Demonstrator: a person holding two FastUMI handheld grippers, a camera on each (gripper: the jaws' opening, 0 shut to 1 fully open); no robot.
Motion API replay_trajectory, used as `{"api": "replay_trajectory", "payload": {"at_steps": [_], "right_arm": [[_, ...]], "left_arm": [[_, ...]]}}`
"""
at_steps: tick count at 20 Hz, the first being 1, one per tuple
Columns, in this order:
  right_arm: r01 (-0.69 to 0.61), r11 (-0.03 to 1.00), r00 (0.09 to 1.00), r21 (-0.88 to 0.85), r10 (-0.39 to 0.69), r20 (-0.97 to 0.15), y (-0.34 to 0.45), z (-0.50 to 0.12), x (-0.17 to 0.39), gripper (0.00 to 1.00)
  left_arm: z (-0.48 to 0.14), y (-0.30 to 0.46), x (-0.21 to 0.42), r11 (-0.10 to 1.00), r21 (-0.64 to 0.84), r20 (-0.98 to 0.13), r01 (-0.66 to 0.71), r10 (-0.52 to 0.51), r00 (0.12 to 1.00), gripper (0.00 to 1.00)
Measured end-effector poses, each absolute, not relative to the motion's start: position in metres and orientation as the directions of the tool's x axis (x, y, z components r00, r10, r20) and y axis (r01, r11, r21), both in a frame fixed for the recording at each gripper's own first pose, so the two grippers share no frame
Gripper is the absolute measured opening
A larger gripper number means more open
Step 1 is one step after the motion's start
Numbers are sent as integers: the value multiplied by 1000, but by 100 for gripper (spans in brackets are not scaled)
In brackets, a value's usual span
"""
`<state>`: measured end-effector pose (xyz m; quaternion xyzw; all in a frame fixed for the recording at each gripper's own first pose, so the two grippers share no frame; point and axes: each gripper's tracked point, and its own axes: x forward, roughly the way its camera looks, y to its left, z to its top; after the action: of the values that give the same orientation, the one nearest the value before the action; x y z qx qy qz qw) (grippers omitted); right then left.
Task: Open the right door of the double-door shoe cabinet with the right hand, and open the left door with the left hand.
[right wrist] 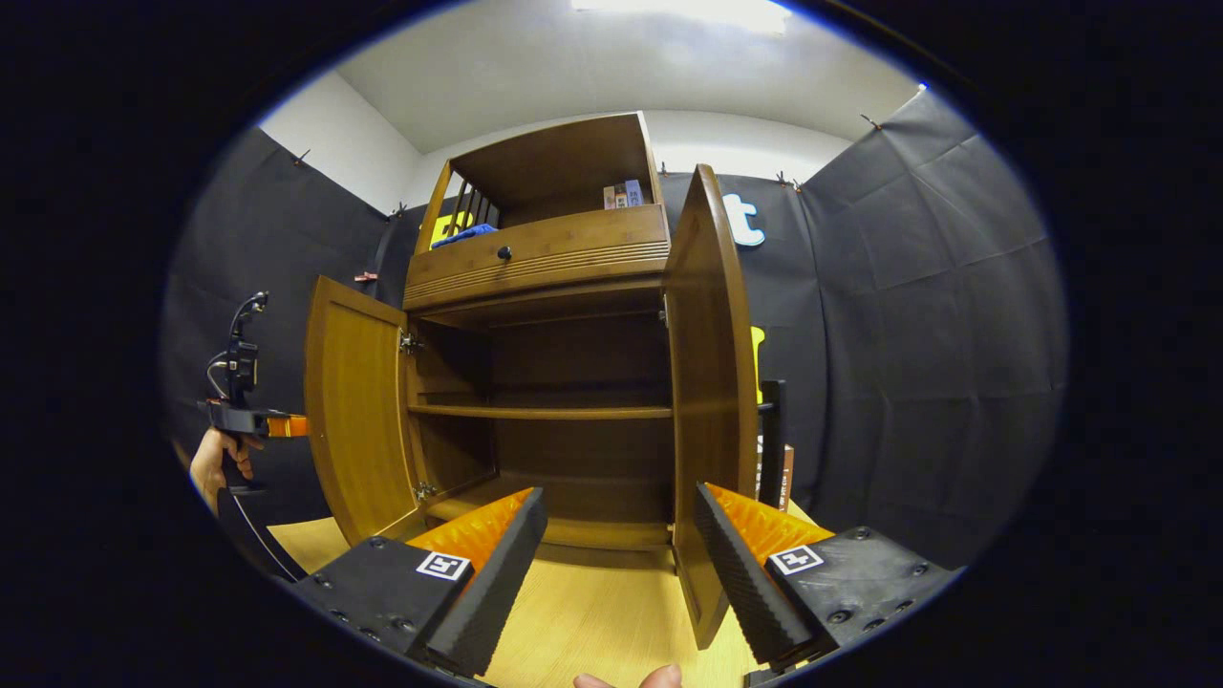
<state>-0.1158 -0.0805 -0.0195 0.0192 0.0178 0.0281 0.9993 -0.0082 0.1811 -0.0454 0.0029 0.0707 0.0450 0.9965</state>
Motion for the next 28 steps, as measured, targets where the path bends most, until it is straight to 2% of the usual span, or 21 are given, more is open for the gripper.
{"api": "replay_trajectory", "payload": {"at_steps": [5, 6, 8, 11, 12, 13, 16, 18, 24, 27, 28], "right_arm": [[-68, 997, 997, 34, 69, -35, -70, -20, -108, 98], [-72, 997, 997, 30, 73, -34, -66, -20, -106, 98], [-75, 997, 997, 24, 76, -26, -59, -16, -100, 98], [-79, 996, 997, 33, 80, -18, -49, -13, -98, 97], [-79, 996, 997, 37, 79, -17, -46, -14, -96, 98], [-80, 996, 997, 43, 80, -16, -44, -14, -94, 98], [-88, 995, 996, 47, 89, -22, -37, -15, -87, 98], [-84, 996, 996, 36, 85, -21, -37, -15, -82, 98], [-94, 995, 995, 40, 95, -26, -30, -20, -69, 98], [-89, 995, 996, 36, 90, -26, -31, -24, -64, 100], [-87, 996, 996, 37, 88, -24, -31, -25, -62, 98]], "left_arm": [[-48, 208, -14, 995, -29, -143, -97, 92, 985, 5], [-47, 211, -15, 995, -31, -141, -94, 89, 986, 1], [-49, 215, -21, 996, -36, -144, -84, 78, 987, 5], [-49, 215, -27, 995, -44, -151, -87, 79, 985, 5], [-46, 215, -31, 995, -40, -149, -95, 88, 985, 6], [-43, 215, -34, 994, -39, -145, -105, 98, 984, 1], [-32, 213, -49, 990, -35, -121, -138, 133, 984, 7], [-28, 208, -59, 986, -13, -105, -164, 162, 981, 7], [-18, 183, -75, 977, 11, -64, -214, 215, 975, 76], [-17, 156, -78, 983, 15, -65, -184, 185, 981, 93], [-17, 146, -79, 985, 19, -61, -171, 172, 983, 99]]}}
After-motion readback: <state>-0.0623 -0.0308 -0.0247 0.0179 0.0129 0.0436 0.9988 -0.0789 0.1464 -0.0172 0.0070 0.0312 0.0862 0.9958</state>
